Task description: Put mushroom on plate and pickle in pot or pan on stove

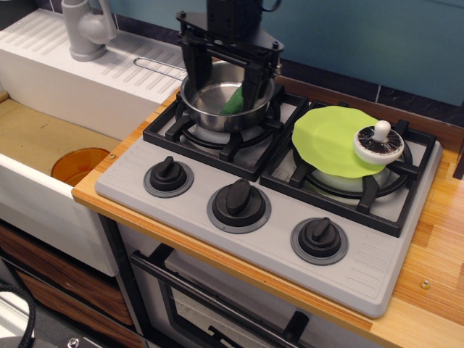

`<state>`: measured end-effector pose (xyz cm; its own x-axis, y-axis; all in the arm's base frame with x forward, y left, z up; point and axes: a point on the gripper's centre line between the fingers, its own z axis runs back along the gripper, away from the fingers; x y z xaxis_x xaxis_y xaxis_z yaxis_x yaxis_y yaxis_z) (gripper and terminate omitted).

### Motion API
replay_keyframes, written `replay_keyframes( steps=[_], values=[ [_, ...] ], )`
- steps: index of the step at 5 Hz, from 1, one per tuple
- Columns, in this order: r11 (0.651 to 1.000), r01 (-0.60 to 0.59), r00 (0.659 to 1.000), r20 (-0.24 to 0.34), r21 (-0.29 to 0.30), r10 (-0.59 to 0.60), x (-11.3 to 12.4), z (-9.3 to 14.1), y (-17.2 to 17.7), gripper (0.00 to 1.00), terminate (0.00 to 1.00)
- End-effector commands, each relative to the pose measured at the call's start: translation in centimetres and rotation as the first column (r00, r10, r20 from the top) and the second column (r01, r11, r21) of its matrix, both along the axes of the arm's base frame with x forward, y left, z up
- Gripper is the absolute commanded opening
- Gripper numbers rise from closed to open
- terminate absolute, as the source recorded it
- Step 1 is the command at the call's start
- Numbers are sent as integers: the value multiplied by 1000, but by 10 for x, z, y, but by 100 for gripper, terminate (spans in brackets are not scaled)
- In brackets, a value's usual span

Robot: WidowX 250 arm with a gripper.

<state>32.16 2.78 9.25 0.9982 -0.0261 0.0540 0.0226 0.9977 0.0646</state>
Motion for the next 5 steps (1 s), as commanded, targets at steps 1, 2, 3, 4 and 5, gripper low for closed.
replay_keyframes(
  steps=[1, 2, 3, 4, 5],
  values=[
    [999, -51, 996, 70, 15, 49, 1, 26, -26, 100, 0],
    [997, -82, 994, 70, 14, 81, -5, 25, -47, 100, 0],
    [996, -92, 994, 57, 4, 91, -8, 27, -60, 100, 0],
    [996, -89, 995, 48, -10, 89, -5, 27, -62, 100, 0],
    [995, -92, 996, 12, -36, 92, 2, 24, -63, 100, 100]
  ],
)
